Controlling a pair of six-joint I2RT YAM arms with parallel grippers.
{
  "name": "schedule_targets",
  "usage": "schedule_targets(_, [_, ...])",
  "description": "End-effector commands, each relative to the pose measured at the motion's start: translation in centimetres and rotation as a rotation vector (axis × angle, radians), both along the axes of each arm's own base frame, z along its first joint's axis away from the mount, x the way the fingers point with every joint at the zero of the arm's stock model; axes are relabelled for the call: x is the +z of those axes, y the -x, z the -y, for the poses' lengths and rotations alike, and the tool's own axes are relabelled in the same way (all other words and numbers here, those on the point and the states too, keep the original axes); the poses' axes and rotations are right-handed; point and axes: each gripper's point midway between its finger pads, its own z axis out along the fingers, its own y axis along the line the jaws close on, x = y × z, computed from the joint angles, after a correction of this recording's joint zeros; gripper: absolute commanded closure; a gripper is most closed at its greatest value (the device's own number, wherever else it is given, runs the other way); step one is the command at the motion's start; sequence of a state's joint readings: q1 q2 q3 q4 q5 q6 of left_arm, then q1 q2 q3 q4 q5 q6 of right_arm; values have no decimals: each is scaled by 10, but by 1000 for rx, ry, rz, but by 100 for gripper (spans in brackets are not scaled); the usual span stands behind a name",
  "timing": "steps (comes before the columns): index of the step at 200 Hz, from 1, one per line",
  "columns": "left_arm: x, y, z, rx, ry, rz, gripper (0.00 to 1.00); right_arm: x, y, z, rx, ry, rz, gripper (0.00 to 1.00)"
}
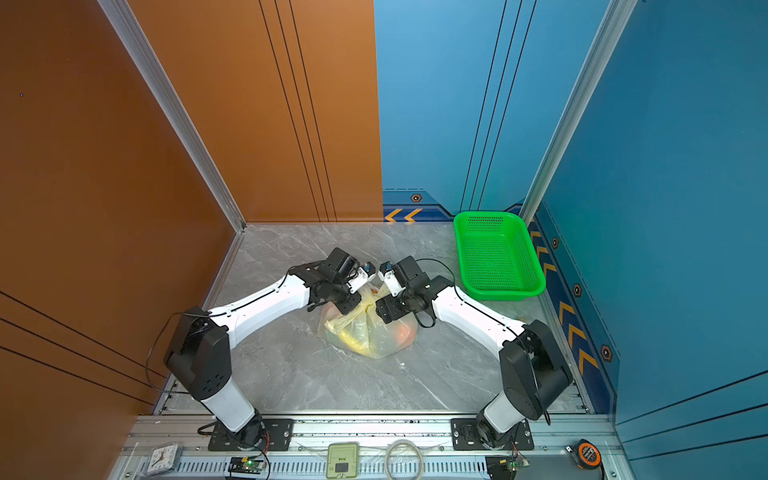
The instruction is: Untie the knot of the plastic bag and take out the fruit
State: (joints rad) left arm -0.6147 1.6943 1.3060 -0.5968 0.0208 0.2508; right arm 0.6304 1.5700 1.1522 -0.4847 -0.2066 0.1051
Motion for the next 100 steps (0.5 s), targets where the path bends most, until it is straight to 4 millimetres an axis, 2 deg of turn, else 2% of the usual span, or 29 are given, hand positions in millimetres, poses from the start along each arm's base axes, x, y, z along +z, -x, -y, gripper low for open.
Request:
schedule_targets(1, [7, 3, 3, -22, 41, -8, 77, 8, -11, -11, -3, -27, 28, 15])
schedule_targets(45, [20, -2, 6, -8, 96, 9, 99, -2, -16, -17, 1, -9, 23, 25])
schedule_targets(63, [26, -1, 5, -2, 123, 9, 100, -5, -19, -20, -2, -3, 25, 31])
schedule_targets(83, [31, 0, 3, 9, 158, 4, 100, -8, -23, -23, -6, -7, 30, 47])
schedule_targets(100, [33, 2, 1, 23, 190, -3, 100, -11, -26, -24, -14, 0, 34, 68])
